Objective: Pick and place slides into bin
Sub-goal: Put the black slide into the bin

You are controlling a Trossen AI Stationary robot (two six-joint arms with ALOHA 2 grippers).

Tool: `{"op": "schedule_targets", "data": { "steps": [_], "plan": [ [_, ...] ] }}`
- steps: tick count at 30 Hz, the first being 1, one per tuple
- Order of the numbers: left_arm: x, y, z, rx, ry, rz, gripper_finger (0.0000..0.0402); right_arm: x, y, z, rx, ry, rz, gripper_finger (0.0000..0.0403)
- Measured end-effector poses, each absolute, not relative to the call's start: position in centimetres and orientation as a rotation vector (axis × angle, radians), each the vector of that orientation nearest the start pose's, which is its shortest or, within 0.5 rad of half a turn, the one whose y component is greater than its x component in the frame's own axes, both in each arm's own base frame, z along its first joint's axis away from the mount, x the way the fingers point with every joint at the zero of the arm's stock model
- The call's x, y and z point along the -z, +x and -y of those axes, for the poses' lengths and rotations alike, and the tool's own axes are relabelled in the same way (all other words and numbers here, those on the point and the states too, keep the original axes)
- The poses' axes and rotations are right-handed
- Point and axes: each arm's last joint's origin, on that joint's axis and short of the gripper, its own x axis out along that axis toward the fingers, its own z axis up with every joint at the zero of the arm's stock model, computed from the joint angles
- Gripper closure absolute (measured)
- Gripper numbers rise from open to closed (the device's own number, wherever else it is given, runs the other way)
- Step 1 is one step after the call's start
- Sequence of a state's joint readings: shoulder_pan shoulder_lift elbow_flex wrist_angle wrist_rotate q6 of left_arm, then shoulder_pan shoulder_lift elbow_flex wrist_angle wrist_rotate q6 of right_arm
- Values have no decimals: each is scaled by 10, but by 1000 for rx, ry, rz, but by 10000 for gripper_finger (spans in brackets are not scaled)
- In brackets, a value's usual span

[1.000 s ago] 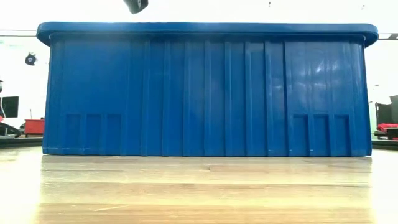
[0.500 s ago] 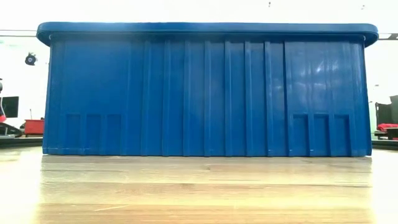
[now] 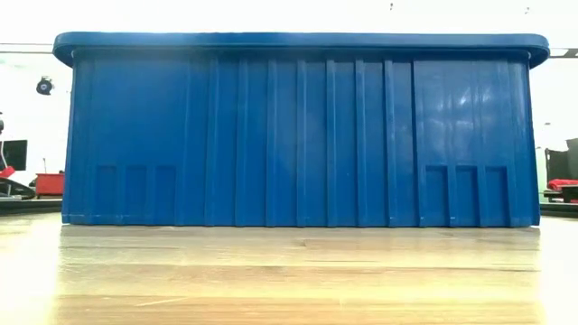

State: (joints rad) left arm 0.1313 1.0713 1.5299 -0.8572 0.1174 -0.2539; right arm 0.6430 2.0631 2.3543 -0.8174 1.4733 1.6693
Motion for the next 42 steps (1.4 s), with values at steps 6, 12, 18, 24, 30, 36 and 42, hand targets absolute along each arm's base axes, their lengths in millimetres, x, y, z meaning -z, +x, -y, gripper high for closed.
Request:
{"op": "schedule_targets", "data": {
  "steps": [6, 12, 18, 24, 30, 36, 42],
  "plan": [
    [-467, 135, -13, -39, -213, -372, 258, -414, 422, -175, 777, 1253, 445, 354],
    [-479, 90, -10, -110, -107, -245, 258, -398, 470, -115, 808, 1319, 559, 356],
    [-484, 49, -6, -116, -97, -139, 258, -377, 500, -62, 813, 1415, 618, 356],
    [-481, 9, -1, -128, -93, -74, 258, -356, 515, -30, 854, 1443, 654, 356],
    [-471, -1, 0, -135, -105, -114, 258, -327, 530, -19, 880, 1492, 654, 356],
    [-467, -4, 1, -124, -107, -126, 258, -308, 538, -12, 897, 1526, 662, 356],
    [-464, -10, 1, -122, -108, -135, 258, -303, 540, 3, 909, 1512, 591, 356]
  ]
}}
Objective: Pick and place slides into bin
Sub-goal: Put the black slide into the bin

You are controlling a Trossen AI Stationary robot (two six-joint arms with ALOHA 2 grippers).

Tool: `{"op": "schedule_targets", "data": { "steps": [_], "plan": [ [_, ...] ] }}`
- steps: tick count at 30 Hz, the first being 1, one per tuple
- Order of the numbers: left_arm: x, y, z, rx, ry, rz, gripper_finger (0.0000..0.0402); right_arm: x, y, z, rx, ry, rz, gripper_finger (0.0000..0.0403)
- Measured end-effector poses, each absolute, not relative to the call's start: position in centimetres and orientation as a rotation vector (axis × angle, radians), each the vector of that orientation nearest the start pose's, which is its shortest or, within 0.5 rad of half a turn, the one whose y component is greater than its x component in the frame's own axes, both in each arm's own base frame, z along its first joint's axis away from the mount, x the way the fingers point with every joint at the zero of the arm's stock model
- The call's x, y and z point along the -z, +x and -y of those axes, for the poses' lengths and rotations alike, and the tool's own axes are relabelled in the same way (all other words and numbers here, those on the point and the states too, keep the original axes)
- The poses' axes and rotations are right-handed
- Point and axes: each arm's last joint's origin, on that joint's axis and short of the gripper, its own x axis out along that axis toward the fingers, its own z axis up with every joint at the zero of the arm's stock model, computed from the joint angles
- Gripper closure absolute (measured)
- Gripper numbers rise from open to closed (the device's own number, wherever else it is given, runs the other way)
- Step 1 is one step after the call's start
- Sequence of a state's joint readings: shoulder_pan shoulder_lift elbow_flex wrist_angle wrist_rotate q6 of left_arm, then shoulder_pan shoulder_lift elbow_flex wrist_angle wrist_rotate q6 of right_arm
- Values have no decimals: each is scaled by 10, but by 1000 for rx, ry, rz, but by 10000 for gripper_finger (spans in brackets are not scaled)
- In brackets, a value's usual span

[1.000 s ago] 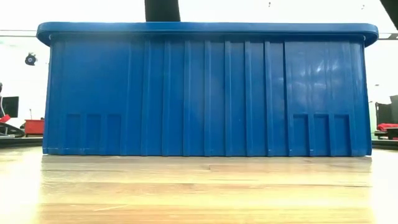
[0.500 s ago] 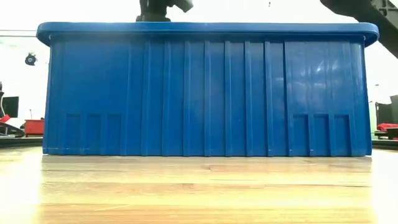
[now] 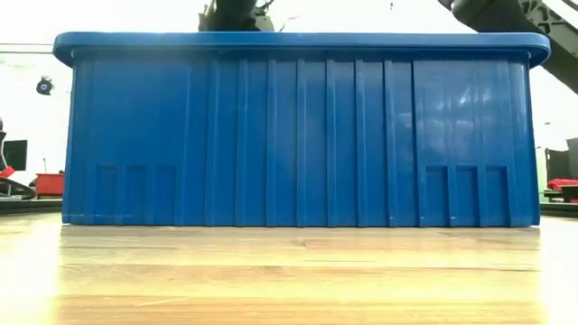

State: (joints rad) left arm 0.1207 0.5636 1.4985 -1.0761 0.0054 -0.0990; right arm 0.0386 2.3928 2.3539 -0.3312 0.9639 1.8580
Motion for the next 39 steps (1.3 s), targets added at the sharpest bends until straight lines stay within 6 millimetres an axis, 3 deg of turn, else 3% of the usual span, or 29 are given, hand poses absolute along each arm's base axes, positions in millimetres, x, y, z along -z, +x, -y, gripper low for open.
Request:
{"op": "schedule_targets", "data": {
  "steps": [17, 39],
  "plan": [
    [-458, -4, 1, -125, -109, -177, 258, -292, 537, 33, 980, 1490, 466, 356],
    [-453, -3, 1, -105, -112, -194, 258, -258, 539, 35, 1004, 1545, 452, 356]
  ]
}}
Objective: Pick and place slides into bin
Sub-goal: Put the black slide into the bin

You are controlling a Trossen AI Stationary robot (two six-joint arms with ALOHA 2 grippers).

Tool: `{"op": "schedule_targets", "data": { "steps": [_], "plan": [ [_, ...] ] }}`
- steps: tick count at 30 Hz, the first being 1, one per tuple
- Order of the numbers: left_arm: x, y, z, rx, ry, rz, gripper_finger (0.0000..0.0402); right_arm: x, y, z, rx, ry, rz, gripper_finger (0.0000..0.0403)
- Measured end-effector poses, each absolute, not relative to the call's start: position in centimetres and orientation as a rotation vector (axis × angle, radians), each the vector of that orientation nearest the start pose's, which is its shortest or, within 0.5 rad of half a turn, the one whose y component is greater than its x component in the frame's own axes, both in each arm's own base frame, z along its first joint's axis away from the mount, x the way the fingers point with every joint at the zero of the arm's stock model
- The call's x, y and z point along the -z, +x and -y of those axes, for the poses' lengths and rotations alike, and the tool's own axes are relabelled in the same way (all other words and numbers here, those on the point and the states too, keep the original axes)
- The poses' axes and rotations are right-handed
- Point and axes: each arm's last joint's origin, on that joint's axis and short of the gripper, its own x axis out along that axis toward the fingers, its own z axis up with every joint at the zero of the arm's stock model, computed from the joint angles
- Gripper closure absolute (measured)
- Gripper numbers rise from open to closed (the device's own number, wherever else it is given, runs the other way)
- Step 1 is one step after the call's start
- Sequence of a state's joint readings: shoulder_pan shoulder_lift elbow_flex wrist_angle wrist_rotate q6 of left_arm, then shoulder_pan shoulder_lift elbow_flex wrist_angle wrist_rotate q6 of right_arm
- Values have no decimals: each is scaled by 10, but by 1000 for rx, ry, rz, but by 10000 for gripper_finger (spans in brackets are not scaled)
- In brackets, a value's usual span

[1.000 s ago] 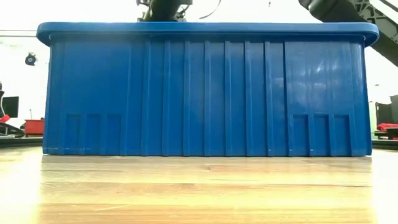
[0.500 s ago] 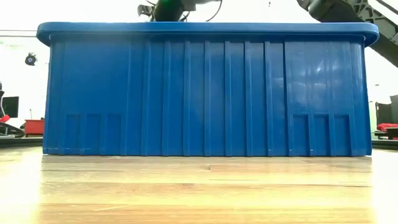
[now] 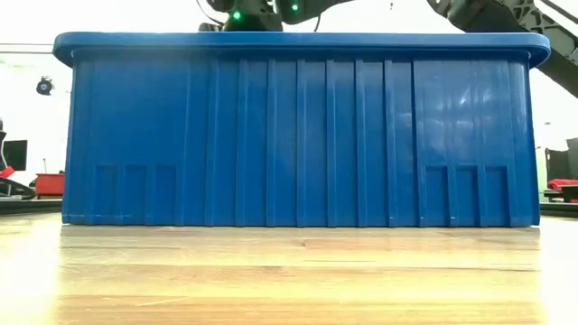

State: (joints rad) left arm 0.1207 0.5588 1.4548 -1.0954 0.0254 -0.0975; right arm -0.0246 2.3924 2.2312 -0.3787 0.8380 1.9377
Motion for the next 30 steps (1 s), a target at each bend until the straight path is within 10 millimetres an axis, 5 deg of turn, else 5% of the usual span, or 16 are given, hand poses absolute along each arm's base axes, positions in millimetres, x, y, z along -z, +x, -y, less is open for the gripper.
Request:
{"op": "schedule_targets", "data": {
  "steps": [17, 30],
  "plan": [
    [-448, -11, 2, -105, -113, -217, 258, -255, 539, 36, 1028, 1418, 485, 356],
    [-448, -11, 2, -104, -106, -218, 258, -232, 539, 37, 1024, 1520, 587, 358]
  ]
}}
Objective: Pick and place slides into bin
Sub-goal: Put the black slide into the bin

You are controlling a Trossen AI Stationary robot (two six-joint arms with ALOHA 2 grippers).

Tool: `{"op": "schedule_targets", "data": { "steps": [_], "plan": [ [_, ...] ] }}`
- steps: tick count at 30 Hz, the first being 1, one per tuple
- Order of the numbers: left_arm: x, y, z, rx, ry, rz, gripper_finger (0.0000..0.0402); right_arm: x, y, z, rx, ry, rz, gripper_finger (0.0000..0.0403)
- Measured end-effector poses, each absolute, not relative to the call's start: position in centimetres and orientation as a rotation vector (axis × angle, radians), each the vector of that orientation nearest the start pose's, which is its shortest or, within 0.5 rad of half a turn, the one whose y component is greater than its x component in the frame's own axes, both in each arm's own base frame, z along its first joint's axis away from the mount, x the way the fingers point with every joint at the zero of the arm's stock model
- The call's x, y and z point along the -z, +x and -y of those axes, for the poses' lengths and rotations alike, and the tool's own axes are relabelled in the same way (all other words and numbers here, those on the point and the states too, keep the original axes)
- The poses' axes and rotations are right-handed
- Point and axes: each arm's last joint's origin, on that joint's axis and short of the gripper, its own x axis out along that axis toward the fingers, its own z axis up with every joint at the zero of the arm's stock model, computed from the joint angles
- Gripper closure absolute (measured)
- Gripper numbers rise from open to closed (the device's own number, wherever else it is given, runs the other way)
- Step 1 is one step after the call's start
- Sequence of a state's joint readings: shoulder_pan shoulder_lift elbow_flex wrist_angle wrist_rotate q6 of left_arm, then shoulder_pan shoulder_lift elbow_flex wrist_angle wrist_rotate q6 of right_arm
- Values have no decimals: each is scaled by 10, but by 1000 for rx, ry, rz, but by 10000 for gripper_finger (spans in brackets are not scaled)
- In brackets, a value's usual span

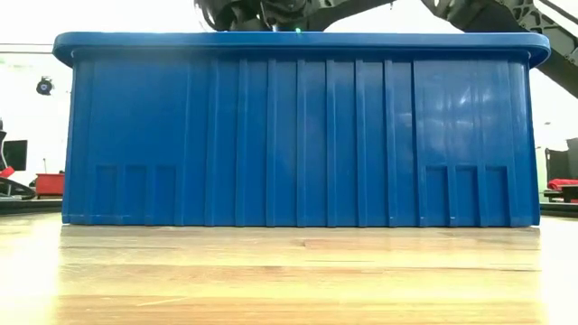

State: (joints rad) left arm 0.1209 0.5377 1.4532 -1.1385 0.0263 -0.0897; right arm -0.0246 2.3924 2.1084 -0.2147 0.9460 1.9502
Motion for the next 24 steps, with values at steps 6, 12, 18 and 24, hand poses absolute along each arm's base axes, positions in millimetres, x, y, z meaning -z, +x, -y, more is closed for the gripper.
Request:
{"op": "schedule_targets", "data": {
  "steps": [6, 12, 18, 24],
  "plan": [
    [-448, -11, 2, -104, -106, -221, 258, -225, 540, 37, 1006, 1500, 626, 358],
    [-447, -13, 2, -104, -106, -220, 258, -223, 539, 38, 1012, 1496, 622, 358],
    [-445, -16, 3, -104, -106, -223, 258, -221, 539, 40, 1020, 1486, 610, 358],
    [-440, -18, 3, -104, -108, -231, 258, -217, 538, 40, 1024, 1504, 617, 358]
  ]
}}
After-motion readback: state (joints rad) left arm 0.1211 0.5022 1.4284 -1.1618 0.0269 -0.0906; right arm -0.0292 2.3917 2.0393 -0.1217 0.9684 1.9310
